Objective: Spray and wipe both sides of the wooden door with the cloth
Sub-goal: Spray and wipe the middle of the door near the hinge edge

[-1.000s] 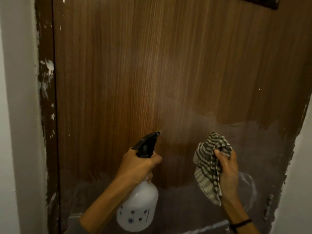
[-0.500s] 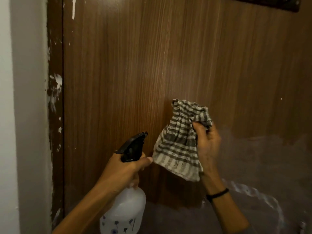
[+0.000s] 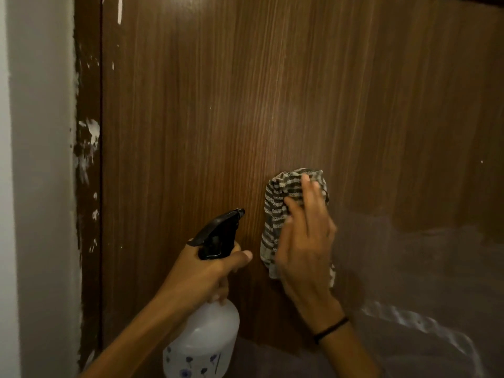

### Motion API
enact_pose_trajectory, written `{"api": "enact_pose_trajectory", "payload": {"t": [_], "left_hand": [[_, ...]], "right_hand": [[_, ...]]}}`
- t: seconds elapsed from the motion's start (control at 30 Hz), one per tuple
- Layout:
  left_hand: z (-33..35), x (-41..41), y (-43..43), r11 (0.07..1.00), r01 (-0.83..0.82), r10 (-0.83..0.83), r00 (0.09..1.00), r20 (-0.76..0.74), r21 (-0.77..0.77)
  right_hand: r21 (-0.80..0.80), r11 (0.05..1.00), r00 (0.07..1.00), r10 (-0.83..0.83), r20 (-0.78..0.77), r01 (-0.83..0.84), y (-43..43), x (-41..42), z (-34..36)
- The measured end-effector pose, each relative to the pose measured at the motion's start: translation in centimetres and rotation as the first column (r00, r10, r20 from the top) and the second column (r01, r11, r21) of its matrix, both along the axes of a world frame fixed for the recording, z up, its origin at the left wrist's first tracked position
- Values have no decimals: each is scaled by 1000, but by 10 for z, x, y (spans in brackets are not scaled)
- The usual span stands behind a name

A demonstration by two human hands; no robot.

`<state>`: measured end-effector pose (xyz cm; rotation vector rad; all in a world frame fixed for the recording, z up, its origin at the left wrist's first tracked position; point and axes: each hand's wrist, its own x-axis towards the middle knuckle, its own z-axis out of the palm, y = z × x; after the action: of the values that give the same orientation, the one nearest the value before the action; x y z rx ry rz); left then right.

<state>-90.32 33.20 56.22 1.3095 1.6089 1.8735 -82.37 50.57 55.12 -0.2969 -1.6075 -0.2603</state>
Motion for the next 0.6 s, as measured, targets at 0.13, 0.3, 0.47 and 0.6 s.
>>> {"api": "enact_pose_trajectory", "payload": {"t": [0.13,0.3,0.47,0.6], "left_hand": [[6,-2,5,1000,17,-17,999,29,13],[11,-9,-4,999,26,-26,1000,2,32],[27,-5,-8,998,44,-41,997,-62,55],[41,8,2,995,71,-63,992,-112,70]], "right_hand": [[102,973,956,-223,192,207,13,-4,4],[-162,921,931,-364,-34,354,47,15,65],[115,959,953,-273,132,259,14,-18,53],[388,921,923,-171,346,25,13,-14,-17]]}}
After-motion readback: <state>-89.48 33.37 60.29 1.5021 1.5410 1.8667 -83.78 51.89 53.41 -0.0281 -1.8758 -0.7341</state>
